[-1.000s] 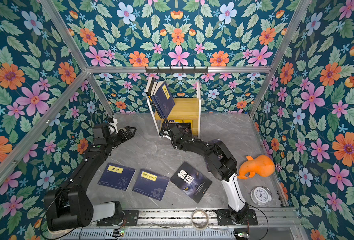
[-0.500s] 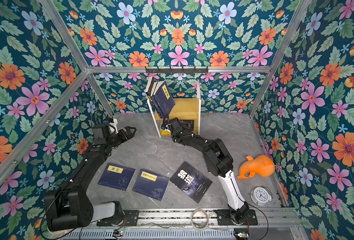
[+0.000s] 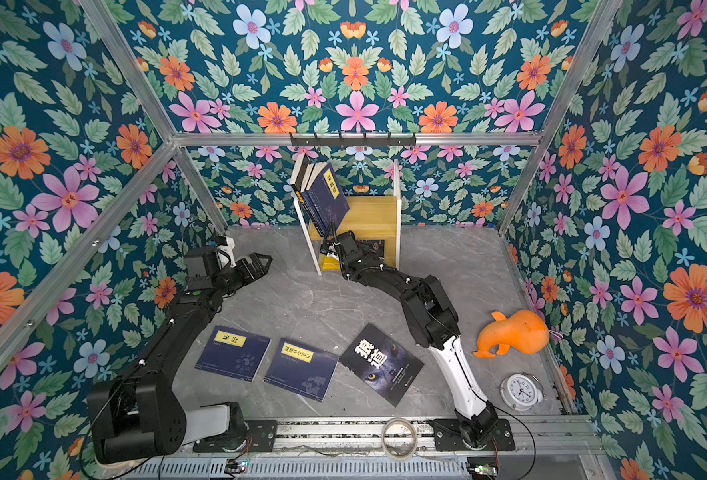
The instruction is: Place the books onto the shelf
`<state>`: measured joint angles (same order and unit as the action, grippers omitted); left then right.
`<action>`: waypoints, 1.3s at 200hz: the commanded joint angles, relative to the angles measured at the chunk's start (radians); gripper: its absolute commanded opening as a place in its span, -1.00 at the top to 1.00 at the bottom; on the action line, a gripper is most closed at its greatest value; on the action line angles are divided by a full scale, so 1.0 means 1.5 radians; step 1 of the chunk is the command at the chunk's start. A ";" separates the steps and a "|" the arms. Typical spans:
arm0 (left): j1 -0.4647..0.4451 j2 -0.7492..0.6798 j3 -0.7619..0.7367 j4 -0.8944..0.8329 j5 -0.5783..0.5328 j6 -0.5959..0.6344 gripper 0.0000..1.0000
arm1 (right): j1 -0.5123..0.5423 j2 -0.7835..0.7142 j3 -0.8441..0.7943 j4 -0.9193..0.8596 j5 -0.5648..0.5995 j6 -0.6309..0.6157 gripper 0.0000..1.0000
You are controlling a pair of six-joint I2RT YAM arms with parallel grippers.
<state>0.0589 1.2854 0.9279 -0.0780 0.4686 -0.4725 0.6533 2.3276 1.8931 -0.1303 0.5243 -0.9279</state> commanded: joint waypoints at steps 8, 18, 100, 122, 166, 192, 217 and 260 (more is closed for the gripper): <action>0.001 -0.002 0.002 0.005 -0.006 0.010 -0.99 | 0.000 0.003 0.002 -0.010 -0.017 -0.004 1.00; 0.001 -0.001 0.001 0.005 -0.006 0.011 -0.99 | 0.001 0.005 0.004 -0.013 -0.018 -0.003 1.00; -0.001 -0.003 0.001 0.005 -0.005 0.018 -0.99 | 0.005 0.009 0.014 -0.028 -0.045 -0.003 1.00; 0.000 -0.003 0.001 0.005 -0.006 0.019 -0.99 | 0.005 0.012 0.018 -0.032 -0.044 -0.007 1.00; -0.001 -0.003 0.001 0.005 -0.008 0.020 -1.00 | 0.005 0.011 0.021 -0.042 -0.047 -0.006 0.76; -0.002 -0.004 0.000 0.003 -0.010 0.025 -1.00 | 0.007 -0.011 0.002 -0.049 -0.068 -0.001 0.23; -0.002 -0.004 0.000 0.002 -0.014 0.027 -1.00 | 0.011 -0.045 -0.035 -0.041 -0.091 0.003 0.01; -0.003 -0.004 -0.001 0.002 -0.015 0.026 -0.99 | 0.015 -0.109 -0.094 -0.072 -0.154 0.004 -0.15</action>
<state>0.0544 1.2842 0.9260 -0.0784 0.4538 -0.4427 0.6746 2.2124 1.7840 -0.2092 0.3740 -0.9241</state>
